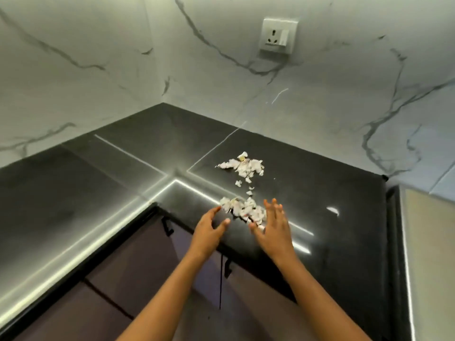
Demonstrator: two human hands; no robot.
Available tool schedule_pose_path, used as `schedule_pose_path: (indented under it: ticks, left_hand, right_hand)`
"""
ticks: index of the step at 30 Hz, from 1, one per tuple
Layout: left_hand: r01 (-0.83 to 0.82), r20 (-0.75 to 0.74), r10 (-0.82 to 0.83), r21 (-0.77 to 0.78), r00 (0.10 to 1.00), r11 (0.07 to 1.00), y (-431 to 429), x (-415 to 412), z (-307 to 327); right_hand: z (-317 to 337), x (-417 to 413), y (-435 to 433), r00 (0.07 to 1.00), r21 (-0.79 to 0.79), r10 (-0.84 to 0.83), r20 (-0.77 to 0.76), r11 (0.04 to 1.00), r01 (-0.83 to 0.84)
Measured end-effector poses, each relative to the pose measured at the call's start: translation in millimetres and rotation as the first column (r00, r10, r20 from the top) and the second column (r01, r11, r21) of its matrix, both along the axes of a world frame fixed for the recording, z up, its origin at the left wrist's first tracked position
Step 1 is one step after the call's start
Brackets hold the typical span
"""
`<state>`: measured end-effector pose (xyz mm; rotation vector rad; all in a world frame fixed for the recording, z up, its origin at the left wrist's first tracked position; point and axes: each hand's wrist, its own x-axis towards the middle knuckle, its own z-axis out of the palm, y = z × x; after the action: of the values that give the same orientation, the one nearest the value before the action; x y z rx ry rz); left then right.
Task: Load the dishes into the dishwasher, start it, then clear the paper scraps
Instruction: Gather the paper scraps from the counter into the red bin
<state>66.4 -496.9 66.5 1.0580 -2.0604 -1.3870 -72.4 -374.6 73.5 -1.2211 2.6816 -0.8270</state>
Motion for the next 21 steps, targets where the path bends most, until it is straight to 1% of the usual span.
schedule_pose_path:
  ticks: [1,3,5,6,10,15,19,21]
  left_hand:
    - [0.053,0.078,-0.049,-0.054,0.996,0.997,-3,-13,-6]
    - [0.151,0.292,-0.092,-0.189,0.952,0.970,-6,-32,-18]
    - [0.231,0.459,-0.061,-0.323,0.886,0.918,-13,-47,-28]
    - [0.254,0.497,-0.050,-0.352,0.866,0.901,-17,-51,-28]
    - [0.305,0.555,-0.029,-0.413,0.832,0.858,-45,-65,-33]
    - [0.415,0.586,-0.089,-0.450,0.805,0.791,-88,-88,-31]
    - [0.488,0.576,-0.201,-0.402,0.793,0.775,-123,-115,-24]
    - [0.517,0.516,-0.295,-0.362,0.804,0.776,-138,-121,-24]
  right_hand:
    - [-9,-11,-3,1.000,0.091,0.006,-0.009,0.996,-0.006]
    - [-20,-25,-8,1.000,0.201,0.015,0.011,0.979,-0.017]
    - [-27,-35,-17,1.000,0.267,0.011,0.001,0.964,-0.011]
    - [-29,-39,-22,1.000,0.294,0.008,-0.008,0.956,-0.005]
    - [-34,-47,-43,1.000,0.304,0.005,-0.029,0.953,0.004]
    - [-33,-67,-89,0.998,0.311,-0.038,-0.053,0.949,0.052]
    - [-30,-82,-118,0.994,0.296,-0.105,-0.027,0.949,0.108]
    - [-28,-91,-122,0.994,0.258,-0.111,0.018,0.961,0.103]
